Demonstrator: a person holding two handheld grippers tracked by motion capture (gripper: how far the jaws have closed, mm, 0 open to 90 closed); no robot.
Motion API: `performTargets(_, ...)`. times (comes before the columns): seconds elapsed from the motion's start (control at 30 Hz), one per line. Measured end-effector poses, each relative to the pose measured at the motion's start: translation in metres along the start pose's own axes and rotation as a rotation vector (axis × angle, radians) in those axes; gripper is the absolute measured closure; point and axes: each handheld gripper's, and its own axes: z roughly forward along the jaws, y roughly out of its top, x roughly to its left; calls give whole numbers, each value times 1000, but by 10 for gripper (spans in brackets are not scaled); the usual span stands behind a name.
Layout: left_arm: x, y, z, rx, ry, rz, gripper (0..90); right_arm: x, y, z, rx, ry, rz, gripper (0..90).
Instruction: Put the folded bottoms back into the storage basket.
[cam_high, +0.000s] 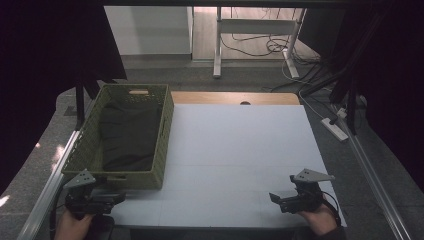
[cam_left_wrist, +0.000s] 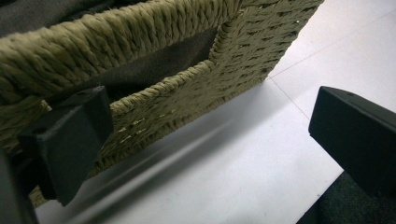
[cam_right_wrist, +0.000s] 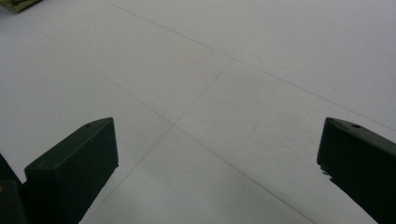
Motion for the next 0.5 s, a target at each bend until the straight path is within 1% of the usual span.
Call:
performTargets(0.2, 0, 0, 0, -1, 0, -1, 6, -3, -7, -8, 7, -30, 28, 0)
performTargets(0.5, 0, 0, 0, 0, 0, 0, 6, -8, -15, -18, -5, -66, 67, 0)
